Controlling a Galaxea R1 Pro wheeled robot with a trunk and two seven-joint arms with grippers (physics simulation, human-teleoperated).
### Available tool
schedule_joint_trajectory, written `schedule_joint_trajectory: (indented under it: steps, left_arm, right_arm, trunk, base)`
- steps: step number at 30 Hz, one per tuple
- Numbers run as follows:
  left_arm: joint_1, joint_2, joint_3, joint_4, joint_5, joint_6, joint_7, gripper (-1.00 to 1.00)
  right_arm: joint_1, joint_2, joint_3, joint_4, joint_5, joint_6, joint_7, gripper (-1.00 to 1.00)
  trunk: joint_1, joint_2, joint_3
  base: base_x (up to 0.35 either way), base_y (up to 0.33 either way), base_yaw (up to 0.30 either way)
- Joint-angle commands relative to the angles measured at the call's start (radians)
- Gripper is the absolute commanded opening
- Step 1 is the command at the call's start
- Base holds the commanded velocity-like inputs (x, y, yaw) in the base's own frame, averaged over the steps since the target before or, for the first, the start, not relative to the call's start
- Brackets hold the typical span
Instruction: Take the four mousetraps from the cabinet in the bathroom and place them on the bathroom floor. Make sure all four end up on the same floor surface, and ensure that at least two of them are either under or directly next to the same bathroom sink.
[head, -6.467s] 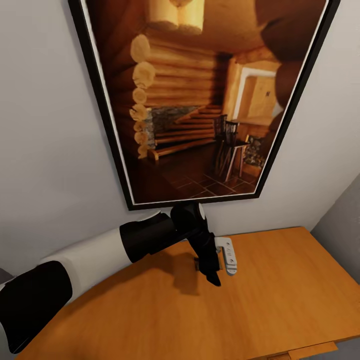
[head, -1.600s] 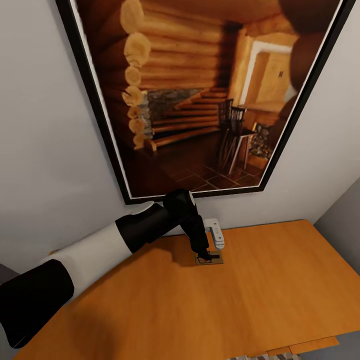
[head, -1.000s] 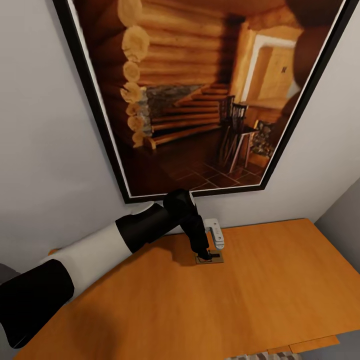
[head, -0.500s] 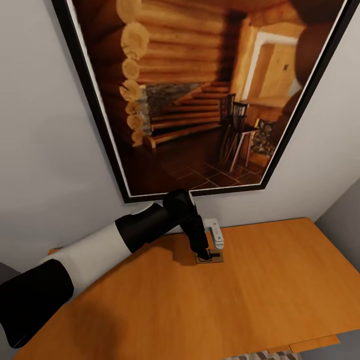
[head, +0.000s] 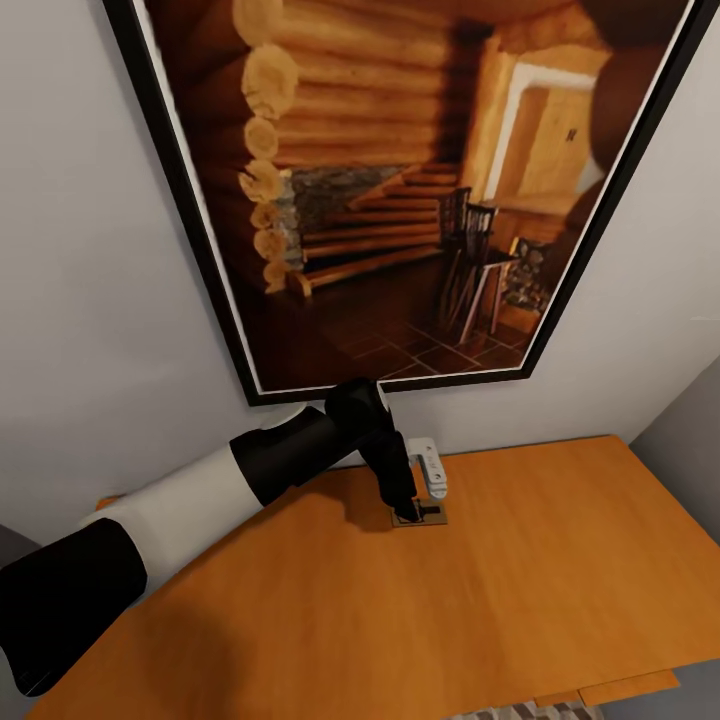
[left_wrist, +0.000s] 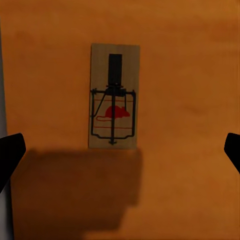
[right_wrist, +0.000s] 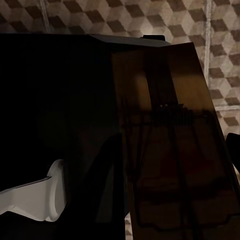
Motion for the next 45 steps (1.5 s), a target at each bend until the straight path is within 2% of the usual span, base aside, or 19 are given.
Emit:
schedule_joint_trajectory:
  steps: [1, 23, 45]
  left_arm:
    - [-0.001, 0.000, 0.000, -0.001, -0.010, 0.006, -0.010, 1.00]
    - [-0.001, 0.000, 0.000, 0.000, -0.008, 0.006, -0.012, 1.00]
    - [0.000, 0.000, -0.001, -0.002, -0.009, 0.006, -0.012, 1.00]
  right_arm:
    - [-0.001, 0.000, 0.006, 0.002, -0.012, -0.005, 0.007, -1.00]
    - [-0.001, 0.000, 0.005, 0.002, -0.013, -0.005, 0.007, -1.00]
    - [0.000, 0.000, 0.005, 0.002, -0.013, -0.005, 0.007, -1.00]
  trunk:
    - [0.001, -0.002, -0.002]
    - [0.001, -0.002, -0.003]
    - [0.001, -0.002, -0.031]
  base:
    - [0.000, 0.000, 0.000]
    - [0.000, 0.000, 0.000]
    - [0.000, 0.000, 0.000]
